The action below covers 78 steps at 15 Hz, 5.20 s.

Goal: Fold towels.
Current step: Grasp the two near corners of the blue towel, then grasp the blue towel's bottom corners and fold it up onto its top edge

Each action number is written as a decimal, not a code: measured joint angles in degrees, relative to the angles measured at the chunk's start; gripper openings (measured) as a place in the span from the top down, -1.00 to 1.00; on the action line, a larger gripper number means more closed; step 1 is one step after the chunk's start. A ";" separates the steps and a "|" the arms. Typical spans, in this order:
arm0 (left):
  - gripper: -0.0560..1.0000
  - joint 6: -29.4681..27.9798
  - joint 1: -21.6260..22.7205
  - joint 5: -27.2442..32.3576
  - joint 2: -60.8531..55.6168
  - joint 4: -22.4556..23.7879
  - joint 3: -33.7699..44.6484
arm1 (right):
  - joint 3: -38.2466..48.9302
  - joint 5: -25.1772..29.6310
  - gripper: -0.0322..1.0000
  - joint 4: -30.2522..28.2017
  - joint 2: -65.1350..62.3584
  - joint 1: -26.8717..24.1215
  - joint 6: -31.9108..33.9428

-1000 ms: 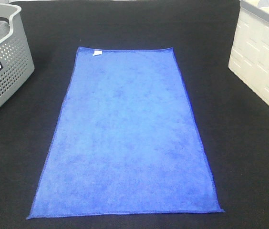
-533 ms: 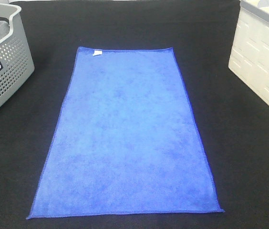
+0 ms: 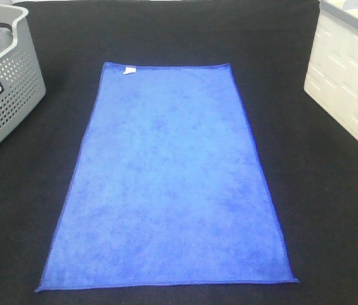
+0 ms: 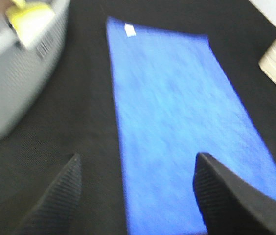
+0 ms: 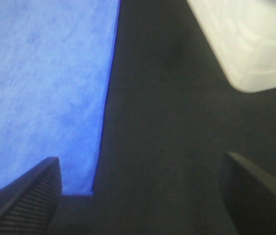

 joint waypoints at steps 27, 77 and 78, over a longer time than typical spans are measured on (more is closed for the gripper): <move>-0.30 63.83 -2.46 -10.94 83.59 -61.82 -0.46 | 7.10 -20.74 -0.45 59.99 76.95 0.00 -52.37; 0.89 22.00 -6.42 -9.91 106.74 -21.83 -70.53 | -79.07 -5.04 0.94 27.96 111.27 7.91 -11.63; 0.89 22.00 -6.42 -11.06 109.15 -21.72 -73.51 | -83.65 -4.98 0.94 27.27 114.25 7.91 -11.06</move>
